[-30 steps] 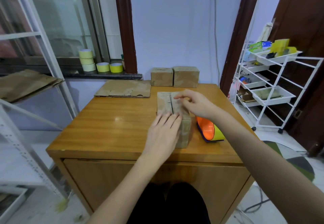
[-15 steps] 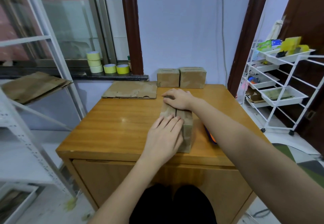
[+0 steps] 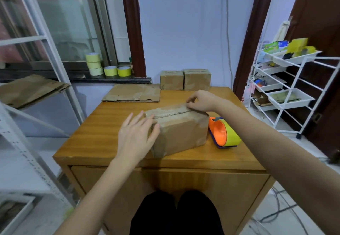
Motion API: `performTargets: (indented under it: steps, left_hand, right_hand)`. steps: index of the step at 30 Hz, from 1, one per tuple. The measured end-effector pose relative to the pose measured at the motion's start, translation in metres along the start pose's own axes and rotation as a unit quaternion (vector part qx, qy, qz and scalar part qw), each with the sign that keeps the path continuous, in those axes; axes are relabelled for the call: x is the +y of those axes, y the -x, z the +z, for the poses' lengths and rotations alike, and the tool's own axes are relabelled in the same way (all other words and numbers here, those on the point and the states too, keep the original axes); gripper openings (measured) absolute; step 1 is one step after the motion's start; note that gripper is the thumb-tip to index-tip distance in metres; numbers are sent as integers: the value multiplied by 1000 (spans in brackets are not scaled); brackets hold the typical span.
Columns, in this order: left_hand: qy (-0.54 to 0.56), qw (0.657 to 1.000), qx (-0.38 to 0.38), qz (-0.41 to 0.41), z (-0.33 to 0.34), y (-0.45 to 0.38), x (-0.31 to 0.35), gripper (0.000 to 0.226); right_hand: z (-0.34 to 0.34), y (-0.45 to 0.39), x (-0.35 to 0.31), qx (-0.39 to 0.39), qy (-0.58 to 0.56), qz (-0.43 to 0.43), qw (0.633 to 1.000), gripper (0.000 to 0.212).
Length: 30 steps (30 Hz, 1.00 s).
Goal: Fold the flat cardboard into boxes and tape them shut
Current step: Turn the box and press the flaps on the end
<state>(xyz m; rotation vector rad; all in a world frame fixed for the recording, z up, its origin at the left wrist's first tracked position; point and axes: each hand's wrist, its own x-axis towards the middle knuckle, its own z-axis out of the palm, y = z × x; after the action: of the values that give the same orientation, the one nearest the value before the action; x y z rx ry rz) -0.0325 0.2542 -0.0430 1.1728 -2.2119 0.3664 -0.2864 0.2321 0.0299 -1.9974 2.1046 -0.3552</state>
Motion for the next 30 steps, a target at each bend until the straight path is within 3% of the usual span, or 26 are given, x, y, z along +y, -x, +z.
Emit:
performTargets:
  steps: [4, 8, 18, 25, 28, 30]
  left_hand:
    - [-42, 998, -26, -38, 1, -10, -10, 52]
    - [-29, 985, -144, -91, 7, -30, -19, 54]
    - [-21, 953, -285, -100, 21, -94, -3, 50]
    - [24, 967, -227, -114, 40, -109, 11, 47]
    - [128, 967, -177, -134, 35, -100, 15, 50]
    - [223, 959, -149, -92, 23, -87, 18, 51]
  right_hand:
    - [-1, 10, 1, 17, 45, 12, 999, 28]
    - [-6, 20, 1, 14, 66, 31, 997, 31]
    - [-7, 50, -22, -19, 76, 24, 997, 28]
    - [4, 55, -25, 15, 85, 28, 996, 24]
    - [9, 55, -22, 35, 57, 29, 997, 24]
    - [14, 55, -19, 53, 40, 26, 997, 23]
